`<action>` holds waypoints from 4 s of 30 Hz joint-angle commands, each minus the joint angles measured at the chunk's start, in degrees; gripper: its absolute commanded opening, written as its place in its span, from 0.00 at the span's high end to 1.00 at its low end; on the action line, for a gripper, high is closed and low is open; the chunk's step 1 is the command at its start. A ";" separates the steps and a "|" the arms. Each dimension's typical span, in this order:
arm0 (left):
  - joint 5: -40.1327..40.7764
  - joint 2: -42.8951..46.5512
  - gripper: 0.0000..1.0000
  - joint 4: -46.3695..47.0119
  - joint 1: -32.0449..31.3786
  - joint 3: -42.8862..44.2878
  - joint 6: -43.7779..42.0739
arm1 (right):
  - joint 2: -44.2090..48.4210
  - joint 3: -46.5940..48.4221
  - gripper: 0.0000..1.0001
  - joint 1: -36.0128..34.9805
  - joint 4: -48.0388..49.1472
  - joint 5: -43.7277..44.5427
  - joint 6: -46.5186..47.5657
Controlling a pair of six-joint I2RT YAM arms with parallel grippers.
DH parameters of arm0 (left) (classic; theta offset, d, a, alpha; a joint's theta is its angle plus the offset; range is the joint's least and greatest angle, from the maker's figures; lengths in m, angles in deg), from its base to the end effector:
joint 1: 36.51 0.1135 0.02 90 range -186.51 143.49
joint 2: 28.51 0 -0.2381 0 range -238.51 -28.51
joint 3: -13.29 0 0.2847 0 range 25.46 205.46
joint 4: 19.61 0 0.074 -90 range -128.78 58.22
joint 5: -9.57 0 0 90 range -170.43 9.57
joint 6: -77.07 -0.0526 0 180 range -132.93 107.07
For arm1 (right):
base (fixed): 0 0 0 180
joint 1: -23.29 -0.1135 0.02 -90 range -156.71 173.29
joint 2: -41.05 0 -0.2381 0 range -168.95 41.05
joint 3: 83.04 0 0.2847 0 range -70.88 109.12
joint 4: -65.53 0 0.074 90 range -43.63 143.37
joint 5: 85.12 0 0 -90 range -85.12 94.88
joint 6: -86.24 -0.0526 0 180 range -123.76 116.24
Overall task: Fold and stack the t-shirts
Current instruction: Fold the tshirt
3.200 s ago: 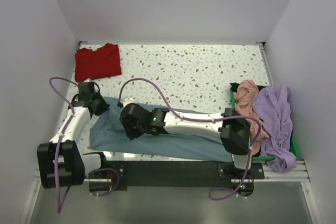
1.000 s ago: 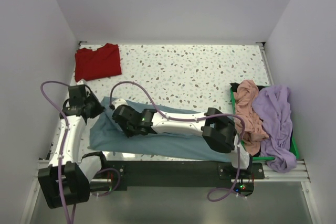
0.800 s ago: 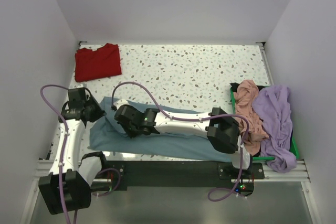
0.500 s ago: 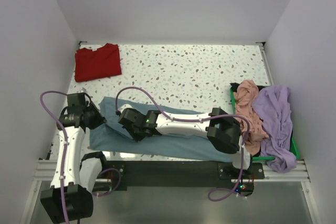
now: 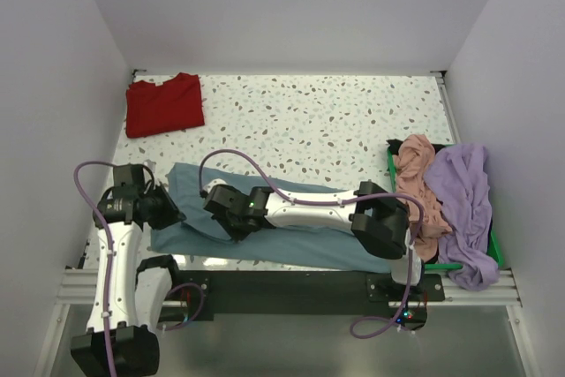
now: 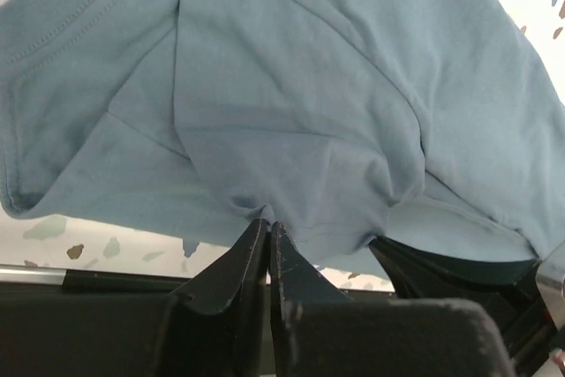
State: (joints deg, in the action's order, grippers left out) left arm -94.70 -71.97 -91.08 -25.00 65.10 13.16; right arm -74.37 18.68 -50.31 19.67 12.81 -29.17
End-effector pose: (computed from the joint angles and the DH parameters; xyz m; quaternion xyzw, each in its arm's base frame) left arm 0.1842 0.0243 0.2071 -0.2837 0.9229 -0.1491 0.2134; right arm 0.1376 0.4418 0.1524 -0.3764 0.8862 0.1558 0.2208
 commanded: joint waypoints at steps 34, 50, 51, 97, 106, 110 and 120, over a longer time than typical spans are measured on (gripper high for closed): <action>-5.60 -15.94 0.61 15.44 -2.54 3.96 1.60 | 5.46 -2.81 0.60 -0.23 -4.10 0.16 0.71; -5.96 -33.26 0.61 30.13 -9.57 -1.06 5.47 | 26.62 -25.73 0.46 18.81 -0.94 3.15 -7.28; -6.30 -35.18 0.61 30.74 -9.40 -0.79 5.29 | 27.52 -28.80 0.46 20.33 -0.68 3.15 -7.37; -8.24 -44.16 0.58 37.33 -10.45 3.78 4.50 | 26.91 -41.31 0.43 34.58 5.05 -1.95 -3.77; -7.71 -56.98 0.59 39.01 -12.46 10.70 1.34 | 27.26 -44.21 0.43 34.49 -1.19 -2.30 -8.42; -6.31 -62.87 0.59 38.13 -16.15 16.25 0.81 | 28.58 -44.56 0.43 34.58 -3.56 -1.86 -9.66; -4.20 -77.55 0.59 32.59 -22.49 34.35 -0.86 | 31.65 -42.27 0.42 34.49 -10.60 1.74 -11.06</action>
State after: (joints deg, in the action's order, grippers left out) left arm -107.57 -142.13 -57.38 -46.14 97.60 16.87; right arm -44.91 -24.24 -15.88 14.45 12.15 -38.72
